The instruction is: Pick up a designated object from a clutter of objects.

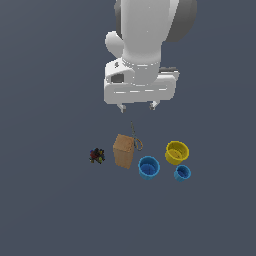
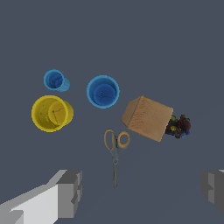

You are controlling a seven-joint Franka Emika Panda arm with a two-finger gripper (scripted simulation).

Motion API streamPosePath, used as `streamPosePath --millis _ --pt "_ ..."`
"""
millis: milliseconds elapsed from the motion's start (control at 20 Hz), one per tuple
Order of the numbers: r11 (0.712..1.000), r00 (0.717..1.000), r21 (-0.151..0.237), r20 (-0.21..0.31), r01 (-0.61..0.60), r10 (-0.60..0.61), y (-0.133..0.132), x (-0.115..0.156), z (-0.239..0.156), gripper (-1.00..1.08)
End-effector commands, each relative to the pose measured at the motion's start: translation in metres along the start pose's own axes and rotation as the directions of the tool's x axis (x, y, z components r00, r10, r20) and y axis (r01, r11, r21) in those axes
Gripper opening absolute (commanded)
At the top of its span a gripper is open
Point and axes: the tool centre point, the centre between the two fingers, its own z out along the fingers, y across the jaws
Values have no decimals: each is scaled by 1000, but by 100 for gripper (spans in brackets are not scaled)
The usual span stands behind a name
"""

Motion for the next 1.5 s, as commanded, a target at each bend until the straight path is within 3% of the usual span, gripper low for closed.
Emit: streamPosePath --millis 0,450,800,1200,1450 --pt "1000 1000 0 0 0 0 0 0 0 100" --pt "999 998 -11 -29 -54 53 27 3 -14 100" --pt "998 998 -11 -29 -61 61 28 4 -12 100" --pt "989 988 -5 -24 -150 150 35 15 21 100" --pt "968 968 -3 -16 -252 252 42 25 61 100"
